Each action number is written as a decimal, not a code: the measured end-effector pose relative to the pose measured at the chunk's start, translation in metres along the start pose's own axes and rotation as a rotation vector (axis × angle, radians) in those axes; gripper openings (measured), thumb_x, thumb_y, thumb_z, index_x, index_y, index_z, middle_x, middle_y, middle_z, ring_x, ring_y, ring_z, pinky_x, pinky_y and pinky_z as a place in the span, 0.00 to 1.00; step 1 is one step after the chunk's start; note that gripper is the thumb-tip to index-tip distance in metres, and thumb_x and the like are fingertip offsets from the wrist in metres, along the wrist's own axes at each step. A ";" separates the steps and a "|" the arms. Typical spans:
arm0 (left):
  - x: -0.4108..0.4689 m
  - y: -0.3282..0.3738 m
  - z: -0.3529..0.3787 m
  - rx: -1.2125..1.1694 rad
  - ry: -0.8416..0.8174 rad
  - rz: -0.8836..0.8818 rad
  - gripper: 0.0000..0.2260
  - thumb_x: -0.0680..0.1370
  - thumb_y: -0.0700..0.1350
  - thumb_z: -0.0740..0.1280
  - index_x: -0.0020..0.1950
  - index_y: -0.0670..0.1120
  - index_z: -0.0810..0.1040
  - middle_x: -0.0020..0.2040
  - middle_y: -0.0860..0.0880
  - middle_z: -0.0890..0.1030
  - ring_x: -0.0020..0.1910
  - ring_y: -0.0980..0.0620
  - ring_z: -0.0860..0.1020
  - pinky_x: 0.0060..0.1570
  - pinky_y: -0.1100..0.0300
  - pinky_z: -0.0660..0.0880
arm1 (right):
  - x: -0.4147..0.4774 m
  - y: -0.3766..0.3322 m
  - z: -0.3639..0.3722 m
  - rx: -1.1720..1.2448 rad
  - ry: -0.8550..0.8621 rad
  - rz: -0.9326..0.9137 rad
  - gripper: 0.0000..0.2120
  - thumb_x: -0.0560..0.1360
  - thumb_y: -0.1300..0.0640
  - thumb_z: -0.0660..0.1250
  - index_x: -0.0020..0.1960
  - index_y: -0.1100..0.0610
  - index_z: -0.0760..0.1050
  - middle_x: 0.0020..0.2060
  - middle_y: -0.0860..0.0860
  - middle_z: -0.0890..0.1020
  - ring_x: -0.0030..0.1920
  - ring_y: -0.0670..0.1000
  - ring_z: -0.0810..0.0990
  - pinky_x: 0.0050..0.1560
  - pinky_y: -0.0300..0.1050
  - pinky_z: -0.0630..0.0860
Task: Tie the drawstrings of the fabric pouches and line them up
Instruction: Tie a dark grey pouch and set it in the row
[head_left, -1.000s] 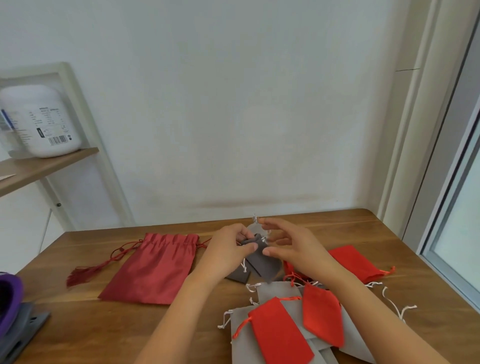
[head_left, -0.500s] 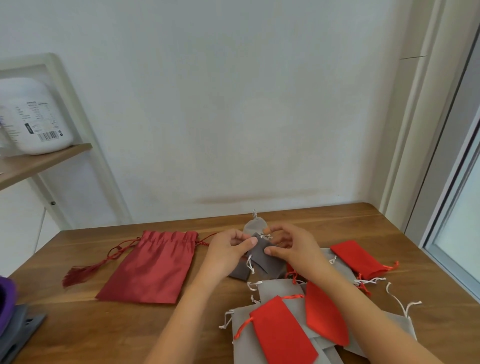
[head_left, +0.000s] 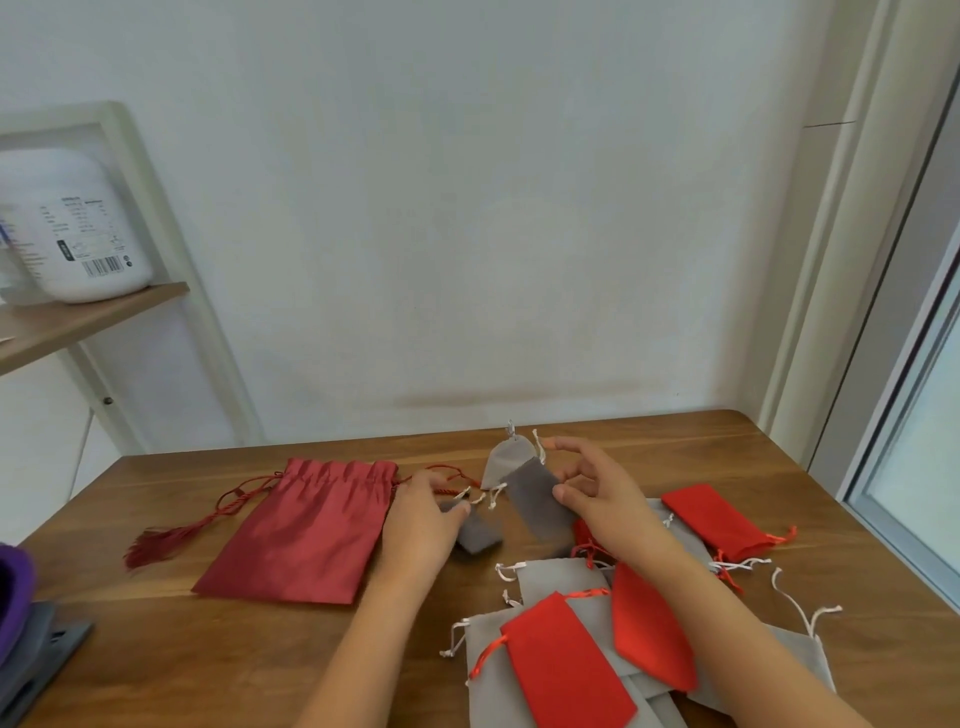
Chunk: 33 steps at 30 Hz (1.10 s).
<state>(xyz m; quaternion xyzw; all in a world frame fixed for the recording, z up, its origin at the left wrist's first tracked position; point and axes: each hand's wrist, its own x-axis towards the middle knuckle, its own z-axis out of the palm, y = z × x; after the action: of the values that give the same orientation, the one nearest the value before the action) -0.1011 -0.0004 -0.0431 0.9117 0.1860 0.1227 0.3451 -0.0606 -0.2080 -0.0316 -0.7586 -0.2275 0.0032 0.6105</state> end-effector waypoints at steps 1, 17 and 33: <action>-0.003 0.007 -0.003 -0.057 0.056 0.055 0.16 0.77 0.52 0.68 0.63 0.51 0.73 0.59 0.55 0.73 0.58 0.55 0.73 0.52 0.63 0.69 | 0.000 -0.001 0.000 0.026 0.009 -0.016 0.26 0.75 0.72 0.63 0.59 0.42 0.72 0.42 0.54 0.78 0.40 0.45 0.78 0.43 0.33 0.74; -0.027 0.049 0.002 -0.180 -0.318 0.532 0.17 0.81 0.54 0.59 0.43 0.43 0.78 0.35 0.46 0.78 0.34 0.51 0.74 0.36 0.55 0.67 | -0.010 0.002 -0.022 -0.411 -0.011 -0.369 0.24 0.75 0.69 0.63 0.63 0.46 0.77 0.60 0.42 0.80 0.53 0.41 0.80 0.48 0.33 0.73; -0.027 0.048 -0.019 -0.811 -0.144 0.344 0.15 0.82 0.39 0.58 0.35 0.43 0.66 0.27 0.53 0.62 0.26 0.57 0.59 0.27 0.63 0.57 | -0.020 -0.029 -0.043 0.167 -0.015 -0.114 0.13 0.78 0.62 0.62 0.39 0.65 0.81 0.32 0.51 0.81 0.34 0.46 0.77 0.40 0.35 0.73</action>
<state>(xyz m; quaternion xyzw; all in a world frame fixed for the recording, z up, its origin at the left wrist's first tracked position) -0.1200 -0.0337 0.0007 0.7267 -0.0560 0.1774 0.6613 -0.0766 -0.2501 0.0010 -0.6908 -0.2737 -0.0067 0.6692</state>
